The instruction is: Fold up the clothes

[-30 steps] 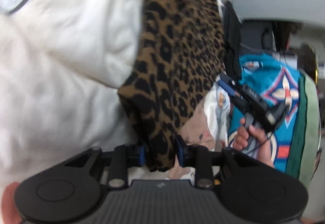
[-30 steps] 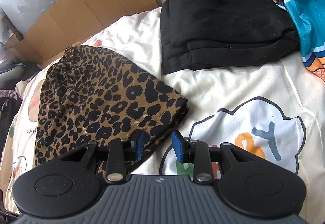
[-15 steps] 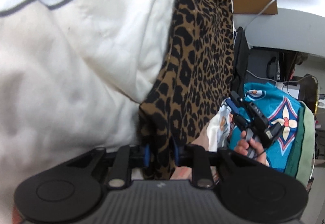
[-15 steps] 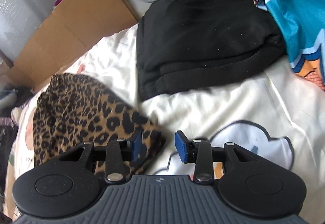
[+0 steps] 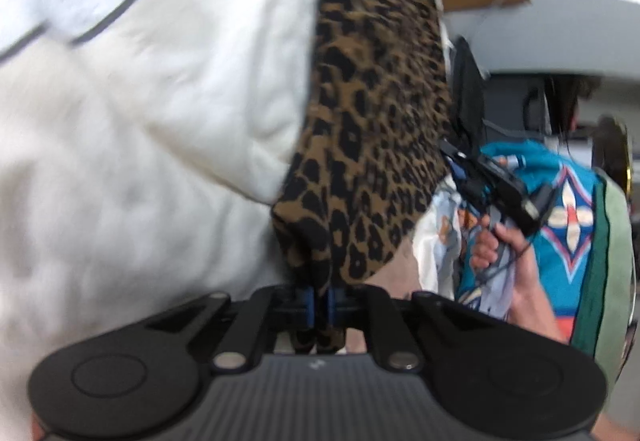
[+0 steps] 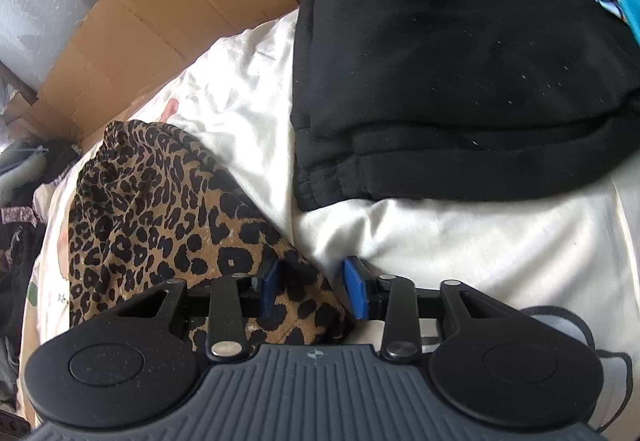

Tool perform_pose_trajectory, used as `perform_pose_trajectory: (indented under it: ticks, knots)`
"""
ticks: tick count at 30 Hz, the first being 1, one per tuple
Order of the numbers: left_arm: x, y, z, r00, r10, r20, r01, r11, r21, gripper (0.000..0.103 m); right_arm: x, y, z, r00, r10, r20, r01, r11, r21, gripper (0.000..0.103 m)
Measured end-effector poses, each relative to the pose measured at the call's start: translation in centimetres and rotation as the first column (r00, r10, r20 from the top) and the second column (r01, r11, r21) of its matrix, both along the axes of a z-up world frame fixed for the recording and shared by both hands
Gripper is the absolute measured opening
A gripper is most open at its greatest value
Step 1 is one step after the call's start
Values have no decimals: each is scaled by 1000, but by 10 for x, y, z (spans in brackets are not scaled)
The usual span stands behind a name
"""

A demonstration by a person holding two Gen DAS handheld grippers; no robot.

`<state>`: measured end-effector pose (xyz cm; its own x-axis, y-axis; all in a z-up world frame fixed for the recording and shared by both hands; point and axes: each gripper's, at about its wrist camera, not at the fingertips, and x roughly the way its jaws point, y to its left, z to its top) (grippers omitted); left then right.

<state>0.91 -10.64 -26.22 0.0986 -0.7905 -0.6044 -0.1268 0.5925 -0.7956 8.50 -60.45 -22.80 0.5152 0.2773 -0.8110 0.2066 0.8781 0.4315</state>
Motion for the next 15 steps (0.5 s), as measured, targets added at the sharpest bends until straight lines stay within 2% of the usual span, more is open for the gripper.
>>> perform_pose_trajectory:
  ticks: [3,8,15]
  knots:
    - [6,4,9,1000,-31,5,31,999,10,6,1,5,9,999,44,-14,-45,998,-34,4]
    - [13,16,27,995,-92,37,91,996,21,6,-2,5,22,998,64,-16,-64,998,-26,2]
    - [23,19,46,993,-109,44,109,994,20,5,-10,-1,32,999,11,-39,-9,998,57,2]
